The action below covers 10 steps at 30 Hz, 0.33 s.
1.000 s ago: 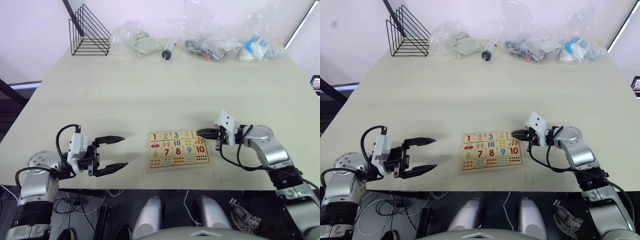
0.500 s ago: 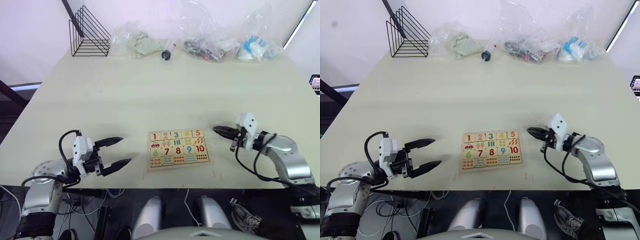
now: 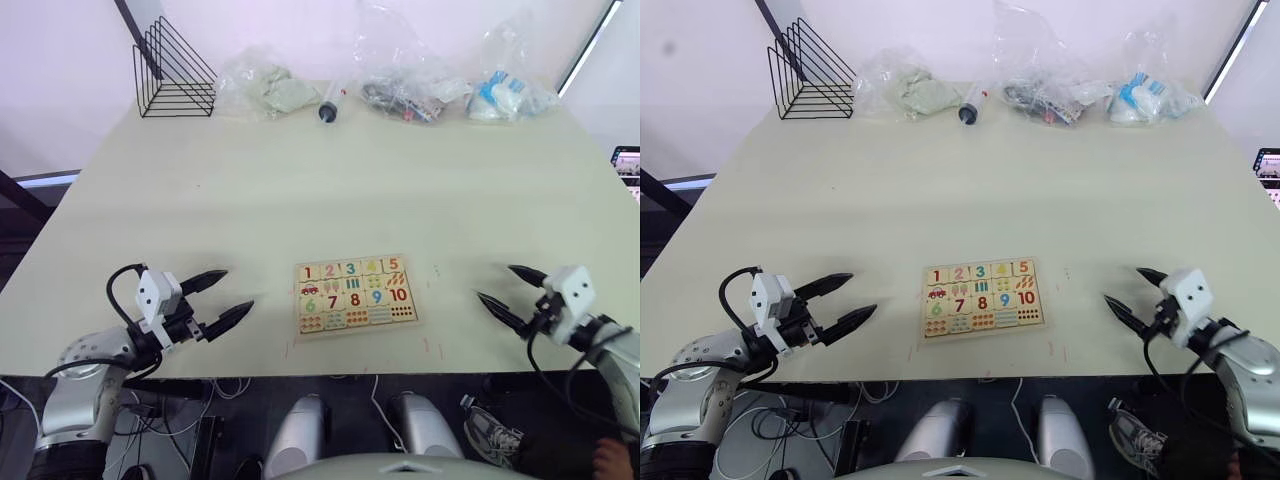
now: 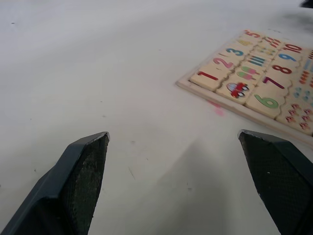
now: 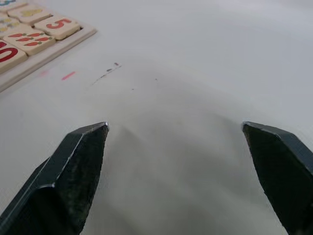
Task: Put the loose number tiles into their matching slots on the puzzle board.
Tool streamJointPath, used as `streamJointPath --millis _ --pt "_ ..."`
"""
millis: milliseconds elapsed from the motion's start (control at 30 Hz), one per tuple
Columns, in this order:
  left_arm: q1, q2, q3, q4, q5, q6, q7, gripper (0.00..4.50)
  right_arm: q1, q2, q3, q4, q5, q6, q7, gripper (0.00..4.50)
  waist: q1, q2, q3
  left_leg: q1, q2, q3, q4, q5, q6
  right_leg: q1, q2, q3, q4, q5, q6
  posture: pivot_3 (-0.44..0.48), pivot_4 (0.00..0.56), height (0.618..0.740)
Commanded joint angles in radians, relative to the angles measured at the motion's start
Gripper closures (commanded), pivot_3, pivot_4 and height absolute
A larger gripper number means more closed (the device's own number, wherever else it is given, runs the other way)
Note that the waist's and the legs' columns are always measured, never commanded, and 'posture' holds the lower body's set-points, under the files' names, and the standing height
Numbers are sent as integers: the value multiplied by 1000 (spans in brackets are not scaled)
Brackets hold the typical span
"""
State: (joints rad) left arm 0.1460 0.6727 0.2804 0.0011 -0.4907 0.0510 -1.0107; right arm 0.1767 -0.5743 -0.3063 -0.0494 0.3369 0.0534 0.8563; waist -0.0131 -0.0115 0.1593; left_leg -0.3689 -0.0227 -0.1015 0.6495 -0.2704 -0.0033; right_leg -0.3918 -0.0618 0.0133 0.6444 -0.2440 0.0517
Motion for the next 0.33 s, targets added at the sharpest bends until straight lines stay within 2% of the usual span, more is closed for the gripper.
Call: streamJointPath --millis 33,233,333 --pt "22 -1 29 -62 14 32 61 0 34 -3 -57 -12 39 -54 16 103 0 0 0 1 0 1 0 0 0 0 0 1 0 0 0 0 150 740" --pt "32 -23 14 -83 46 58 139 0 49 3 -88 51 45 -149 19 103 -1 0 0 4 2 9 0 0 0 0 1 6 1 1 1 0 150 740" --pt "44 -23 3 -74 92 7 140 0 45 5 -84 58 67 -158 40 103 -1 0 0 4 3 12 0 0 0 0 1 6 1 1 1 0 150 740"
